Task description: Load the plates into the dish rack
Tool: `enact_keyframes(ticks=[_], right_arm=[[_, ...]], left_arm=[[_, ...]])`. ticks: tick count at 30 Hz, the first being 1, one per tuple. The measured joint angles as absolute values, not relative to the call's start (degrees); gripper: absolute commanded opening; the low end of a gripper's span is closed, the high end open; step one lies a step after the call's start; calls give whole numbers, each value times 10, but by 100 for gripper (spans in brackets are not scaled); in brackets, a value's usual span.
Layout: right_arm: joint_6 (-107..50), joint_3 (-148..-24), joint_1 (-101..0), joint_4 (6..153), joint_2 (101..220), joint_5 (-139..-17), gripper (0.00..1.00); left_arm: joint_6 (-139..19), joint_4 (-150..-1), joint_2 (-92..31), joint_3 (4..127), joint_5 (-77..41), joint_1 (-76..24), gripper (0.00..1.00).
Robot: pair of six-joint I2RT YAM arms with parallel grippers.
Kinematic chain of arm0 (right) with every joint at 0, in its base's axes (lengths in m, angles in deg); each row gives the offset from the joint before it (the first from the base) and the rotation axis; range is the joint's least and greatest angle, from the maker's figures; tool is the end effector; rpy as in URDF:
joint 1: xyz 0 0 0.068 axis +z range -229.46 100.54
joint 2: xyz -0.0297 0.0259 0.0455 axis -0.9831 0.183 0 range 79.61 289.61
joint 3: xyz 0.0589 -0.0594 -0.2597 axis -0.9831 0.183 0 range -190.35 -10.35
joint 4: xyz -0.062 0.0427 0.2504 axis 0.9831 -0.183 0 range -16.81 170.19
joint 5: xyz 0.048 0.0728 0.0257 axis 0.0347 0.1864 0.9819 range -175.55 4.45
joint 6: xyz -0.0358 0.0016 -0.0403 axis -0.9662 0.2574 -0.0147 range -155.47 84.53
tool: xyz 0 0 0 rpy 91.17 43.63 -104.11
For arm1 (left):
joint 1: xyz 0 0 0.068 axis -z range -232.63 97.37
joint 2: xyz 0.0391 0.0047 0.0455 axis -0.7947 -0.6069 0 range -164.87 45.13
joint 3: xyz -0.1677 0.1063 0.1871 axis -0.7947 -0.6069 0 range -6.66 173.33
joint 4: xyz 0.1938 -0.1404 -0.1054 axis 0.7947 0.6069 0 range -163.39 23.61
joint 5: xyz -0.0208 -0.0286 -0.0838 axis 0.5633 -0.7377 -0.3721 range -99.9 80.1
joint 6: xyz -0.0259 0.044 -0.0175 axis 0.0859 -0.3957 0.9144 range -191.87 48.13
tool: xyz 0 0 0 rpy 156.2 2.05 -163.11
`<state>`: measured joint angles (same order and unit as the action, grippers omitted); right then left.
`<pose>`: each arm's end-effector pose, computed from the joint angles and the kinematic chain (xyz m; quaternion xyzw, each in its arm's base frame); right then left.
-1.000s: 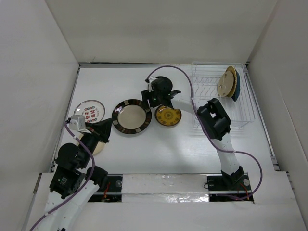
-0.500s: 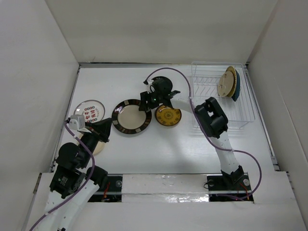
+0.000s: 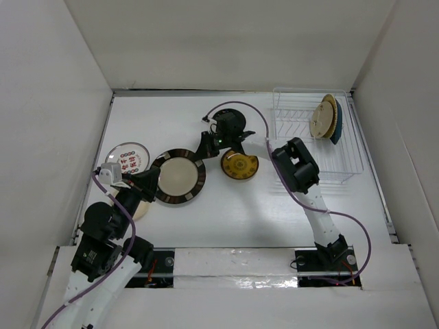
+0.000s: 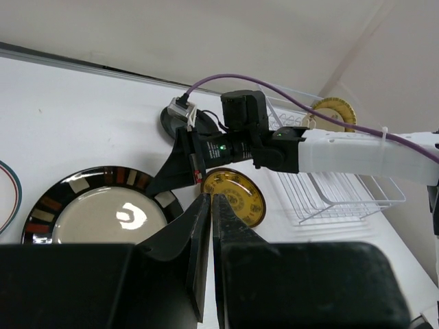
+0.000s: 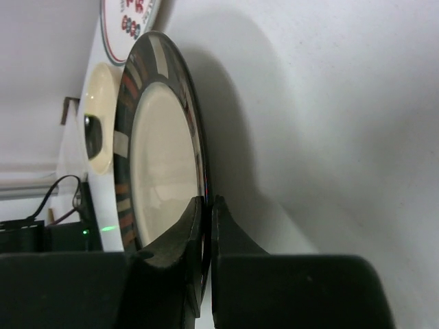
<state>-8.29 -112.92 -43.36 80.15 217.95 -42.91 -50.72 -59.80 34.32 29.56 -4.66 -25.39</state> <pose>0.4160 0.3332 0.1358 -0.2296 0.8140 0.4981 0.1915 0.0579 -0.0261 0.3449 -0.0019 0.6308 -0.2915 0.7191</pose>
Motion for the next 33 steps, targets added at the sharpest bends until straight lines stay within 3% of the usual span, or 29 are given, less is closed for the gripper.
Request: enact_keyframes(ticks=[21, 33], right_arm=[[83, -978, -478, 997, 2068, -417, 0], [141, -892, -640, 1051, 1895, -454, 0]], left_arm=[[-507, -598, 349, 296, -47, -254, 4], [-507, -598, 353, 296, -51, -254, 4]])
